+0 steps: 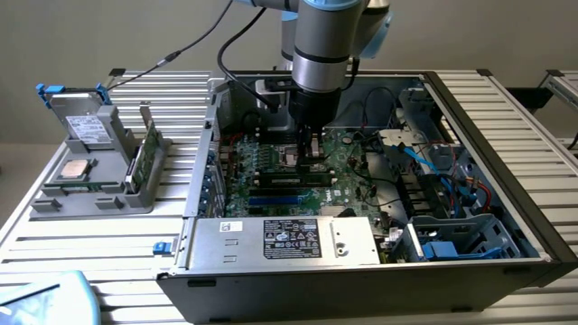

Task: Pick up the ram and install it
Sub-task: 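Press down the ram until it locks into place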

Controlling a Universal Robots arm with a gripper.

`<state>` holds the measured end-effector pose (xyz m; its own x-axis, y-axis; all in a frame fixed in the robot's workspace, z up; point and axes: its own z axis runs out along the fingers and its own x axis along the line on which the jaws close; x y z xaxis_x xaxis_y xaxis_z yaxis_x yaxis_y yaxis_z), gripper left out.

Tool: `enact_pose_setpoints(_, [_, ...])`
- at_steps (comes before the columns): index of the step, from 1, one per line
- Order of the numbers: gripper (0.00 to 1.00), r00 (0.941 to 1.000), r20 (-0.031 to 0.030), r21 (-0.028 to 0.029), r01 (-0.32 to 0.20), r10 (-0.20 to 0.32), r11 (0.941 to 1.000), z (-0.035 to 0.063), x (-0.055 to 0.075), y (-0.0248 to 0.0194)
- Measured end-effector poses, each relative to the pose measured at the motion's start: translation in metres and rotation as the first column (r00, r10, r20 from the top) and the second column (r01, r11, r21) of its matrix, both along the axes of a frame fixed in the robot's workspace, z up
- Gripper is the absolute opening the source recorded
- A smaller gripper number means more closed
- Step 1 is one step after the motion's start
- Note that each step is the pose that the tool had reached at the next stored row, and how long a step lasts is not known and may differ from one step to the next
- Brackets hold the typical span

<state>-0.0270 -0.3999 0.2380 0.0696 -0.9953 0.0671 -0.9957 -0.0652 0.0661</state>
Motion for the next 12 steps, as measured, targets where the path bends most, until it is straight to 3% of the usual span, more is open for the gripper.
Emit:
enact_pose_setpoints(8, [0.10, 1.0000, -0.0001, 0.0000, 0.000, 0.000, 1.0000, 0.0000, 0.001, 0.0000])
enact_pose_setpoints(12, [0.10, 1.0000, 0.0000, 0.0001, 0.000, 0.000, 1.0000, 0.0000, 0.010, 0.0000])
